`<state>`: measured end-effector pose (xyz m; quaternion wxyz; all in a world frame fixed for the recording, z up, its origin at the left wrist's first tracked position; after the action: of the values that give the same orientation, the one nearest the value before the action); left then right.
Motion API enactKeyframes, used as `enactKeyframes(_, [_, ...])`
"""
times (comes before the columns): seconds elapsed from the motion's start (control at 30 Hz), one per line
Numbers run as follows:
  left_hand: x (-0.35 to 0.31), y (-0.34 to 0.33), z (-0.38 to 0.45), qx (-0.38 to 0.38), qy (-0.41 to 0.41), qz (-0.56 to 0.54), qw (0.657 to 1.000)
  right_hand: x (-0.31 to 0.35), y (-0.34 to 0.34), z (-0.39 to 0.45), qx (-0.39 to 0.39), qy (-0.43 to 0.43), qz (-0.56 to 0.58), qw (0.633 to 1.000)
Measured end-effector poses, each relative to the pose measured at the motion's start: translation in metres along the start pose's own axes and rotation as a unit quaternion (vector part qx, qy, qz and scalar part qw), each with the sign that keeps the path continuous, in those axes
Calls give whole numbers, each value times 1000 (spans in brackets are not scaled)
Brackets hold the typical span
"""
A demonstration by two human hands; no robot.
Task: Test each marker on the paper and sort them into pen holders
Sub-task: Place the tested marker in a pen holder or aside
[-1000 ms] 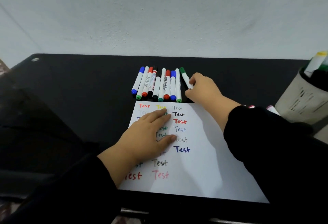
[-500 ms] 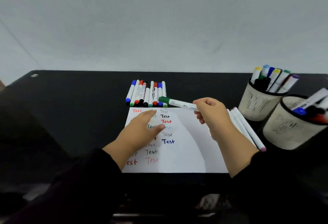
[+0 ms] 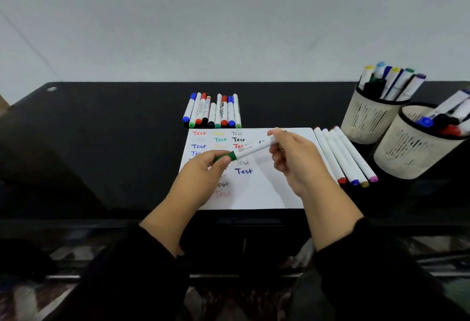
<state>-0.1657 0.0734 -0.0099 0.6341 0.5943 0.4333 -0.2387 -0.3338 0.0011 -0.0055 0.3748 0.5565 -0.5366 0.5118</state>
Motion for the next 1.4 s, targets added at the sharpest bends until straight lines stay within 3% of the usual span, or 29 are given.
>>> enactKeyframes(0.13, [-3, 1, -3, 4, -16, 9, 1000, -13, -21, -4, 64, -39, 12, 997])
enactKeyframes(0.43, [-7, 5, -10, 36, -20, 99, 994, -20, -40, -11, 36, -48, 16, 998])
enactKeyframes(1.03, [-11, 14, -18, 67, 2, 5, 998, 0, -49, -20, 112, 17, -2, 994])
enactKeyframes(1.3, [-17, 9, -20, 10, -18, 111, 994, -9, -47, -12, 10, -41, -20, 999])
enactKeyframes(1.4, [-10, 9, -16, 53, 5, 56, 997, -6, -49, -13, 48, -33, -12, 998])
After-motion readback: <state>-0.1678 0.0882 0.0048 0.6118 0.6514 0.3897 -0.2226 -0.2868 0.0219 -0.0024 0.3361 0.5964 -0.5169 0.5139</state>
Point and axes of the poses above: each hand's wrist, its own z-axis towards the middle knuckle, its own y-axis out of the back of the hand, x = y × z, the point moved 5 cm from there along z, towards the middle knuckle, and after that the axes turned 3 degrees about x, right-handed, at the moved point
